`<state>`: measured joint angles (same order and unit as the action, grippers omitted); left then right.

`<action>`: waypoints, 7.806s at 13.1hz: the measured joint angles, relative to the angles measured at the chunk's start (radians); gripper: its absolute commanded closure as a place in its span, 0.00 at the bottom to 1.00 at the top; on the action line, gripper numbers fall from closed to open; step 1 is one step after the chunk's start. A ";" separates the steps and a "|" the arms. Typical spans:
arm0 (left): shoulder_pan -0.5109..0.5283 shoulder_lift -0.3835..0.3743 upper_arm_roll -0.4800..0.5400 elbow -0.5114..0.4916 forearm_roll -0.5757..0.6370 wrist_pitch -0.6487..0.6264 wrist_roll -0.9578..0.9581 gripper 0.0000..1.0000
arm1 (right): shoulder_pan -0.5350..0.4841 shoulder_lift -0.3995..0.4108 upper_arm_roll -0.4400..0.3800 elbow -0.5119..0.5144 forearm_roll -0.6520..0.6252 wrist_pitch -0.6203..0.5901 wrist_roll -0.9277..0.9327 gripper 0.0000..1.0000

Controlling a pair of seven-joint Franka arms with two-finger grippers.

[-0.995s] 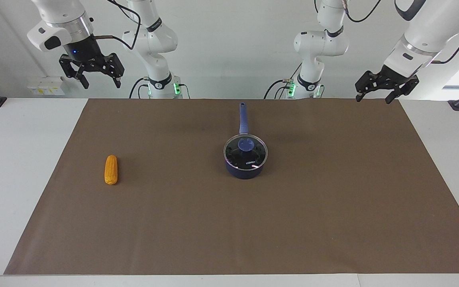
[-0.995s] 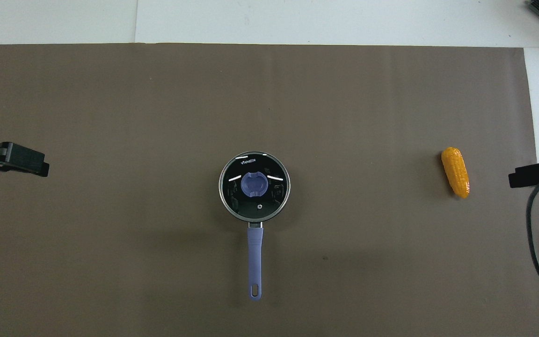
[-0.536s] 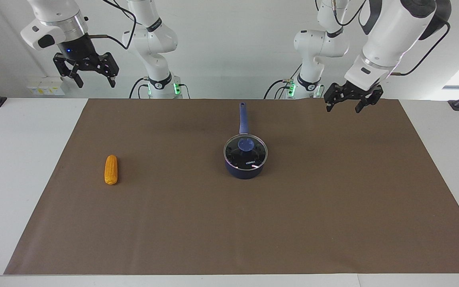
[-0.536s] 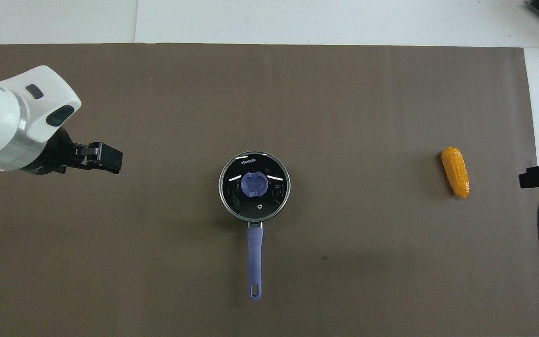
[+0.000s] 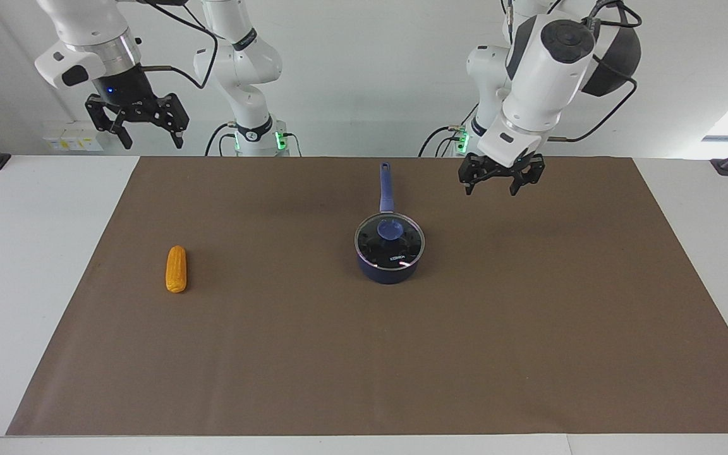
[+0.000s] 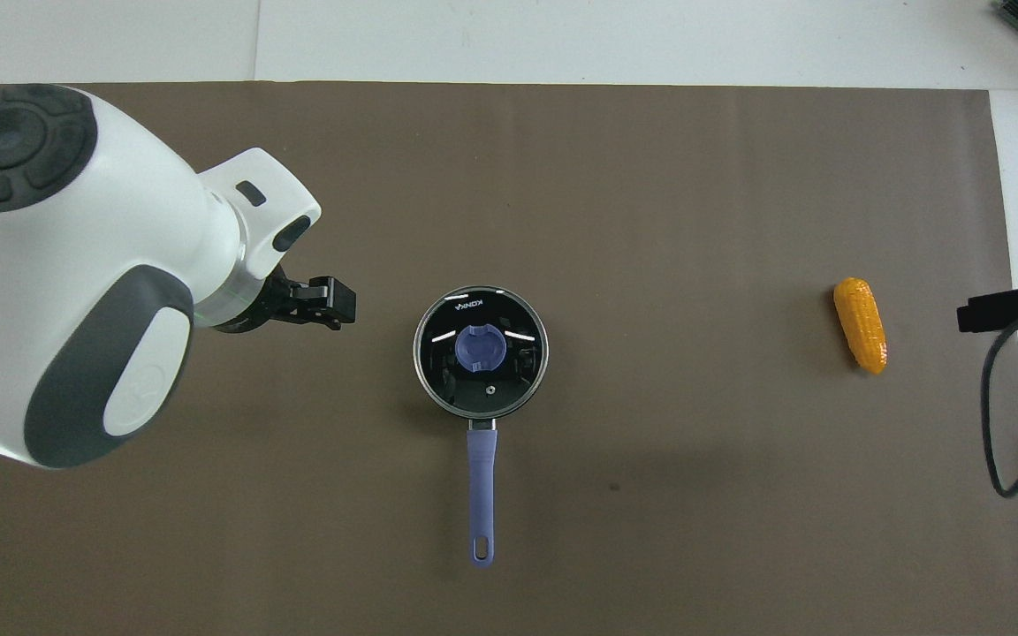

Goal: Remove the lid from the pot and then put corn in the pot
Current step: 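Move the left gripper to the pot lid while the right gripper reaches the corn, then grasp the lid knob with the left gripper while the right gripper grasps the corn, then lift the yellow corn with the right gripper, then lift the lid away with the left gripper while the right gripper carries corn, then lower the glass lid onto the table with the left gripper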

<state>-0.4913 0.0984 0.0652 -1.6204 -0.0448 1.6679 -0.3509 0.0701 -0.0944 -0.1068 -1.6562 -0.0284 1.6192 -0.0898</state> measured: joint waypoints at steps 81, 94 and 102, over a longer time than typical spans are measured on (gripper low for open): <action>0.299 0.033 0.041 -0.123 -0.009 0.103 0.066 1.00 | 0.532 0.542 0.095 0.188 0.039 0.370 0.771 1.00; 0.462 -0.044 0.043 -0.564 -0.009 0.585 0.268 1.00 | 0.580 0.601 0.100 0.130 0.039 0.435 0.771 1.00; 0.484 0.009 0.043 -0.664 -0.009 0.751 0.316 0.00 | 0.564 0.604 0.098 0.109 0.062 0.494 0.769 1.00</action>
<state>-0.0071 0.1079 0.1079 -2.2842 -0.0540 2.4192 -0.0351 0.6338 0.5097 -0.0092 -1.5467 0.0336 2.1131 0.6797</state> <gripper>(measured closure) 0.559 0.599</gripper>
